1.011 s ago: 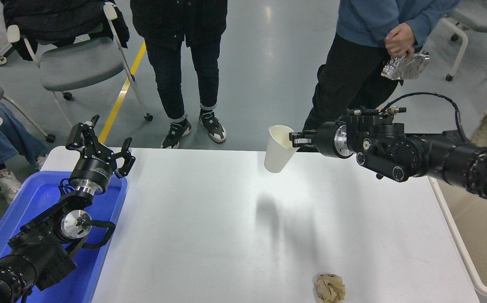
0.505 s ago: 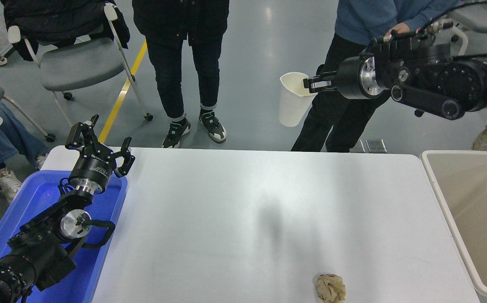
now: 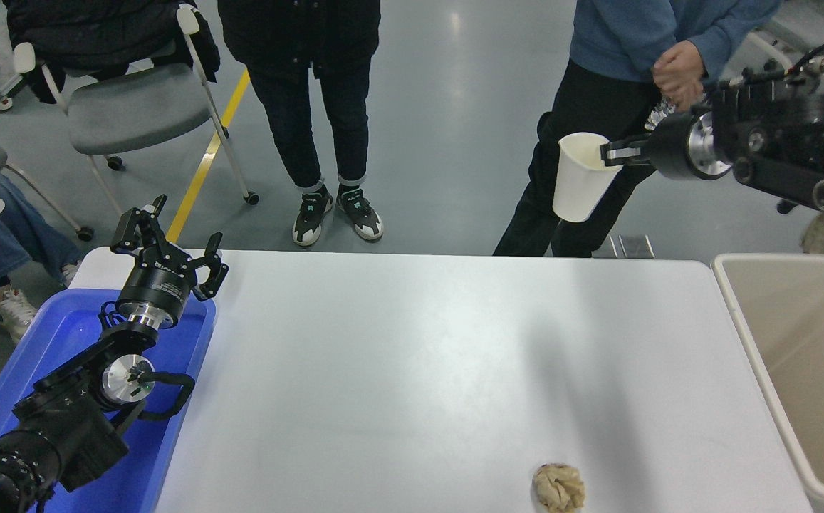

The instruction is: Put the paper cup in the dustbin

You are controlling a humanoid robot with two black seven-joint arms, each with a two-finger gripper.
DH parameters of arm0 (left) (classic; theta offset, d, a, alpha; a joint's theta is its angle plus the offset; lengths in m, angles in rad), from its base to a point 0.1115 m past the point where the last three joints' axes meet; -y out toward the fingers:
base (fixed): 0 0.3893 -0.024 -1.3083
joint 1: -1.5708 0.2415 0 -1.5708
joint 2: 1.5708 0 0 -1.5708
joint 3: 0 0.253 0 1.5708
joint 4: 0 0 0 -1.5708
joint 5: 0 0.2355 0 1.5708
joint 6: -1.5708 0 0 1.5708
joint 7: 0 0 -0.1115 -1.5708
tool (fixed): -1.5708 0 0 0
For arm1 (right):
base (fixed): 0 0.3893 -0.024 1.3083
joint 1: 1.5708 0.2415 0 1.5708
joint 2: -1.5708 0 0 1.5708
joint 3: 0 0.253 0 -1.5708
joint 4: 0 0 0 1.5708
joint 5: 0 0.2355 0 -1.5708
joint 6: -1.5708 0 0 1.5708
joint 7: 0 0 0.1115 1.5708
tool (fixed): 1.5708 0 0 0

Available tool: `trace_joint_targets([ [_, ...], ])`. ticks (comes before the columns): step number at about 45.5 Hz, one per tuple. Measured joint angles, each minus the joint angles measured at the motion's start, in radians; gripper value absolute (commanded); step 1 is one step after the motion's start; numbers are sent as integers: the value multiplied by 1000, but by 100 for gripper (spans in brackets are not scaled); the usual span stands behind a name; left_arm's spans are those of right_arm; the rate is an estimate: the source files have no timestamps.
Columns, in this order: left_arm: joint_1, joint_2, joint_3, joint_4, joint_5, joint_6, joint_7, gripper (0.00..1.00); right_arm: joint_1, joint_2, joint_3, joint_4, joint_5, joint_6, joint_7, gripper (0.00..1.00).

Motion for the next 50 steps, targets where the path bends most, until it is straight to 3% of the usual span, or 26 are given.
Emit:
trace_joint_targets([
  [24,-1,0,0,0,0,0,0,100,-262,-301,11,-63,12,-84,-6,0],
  [41,0,0,0,0,0,0,0,100,-540,-341,84,-258,117,-114,-7,0],
  [50,0,-1,0,0,0,0,0,100,-685,-291,142,-417,154,-112,-7,0],
])
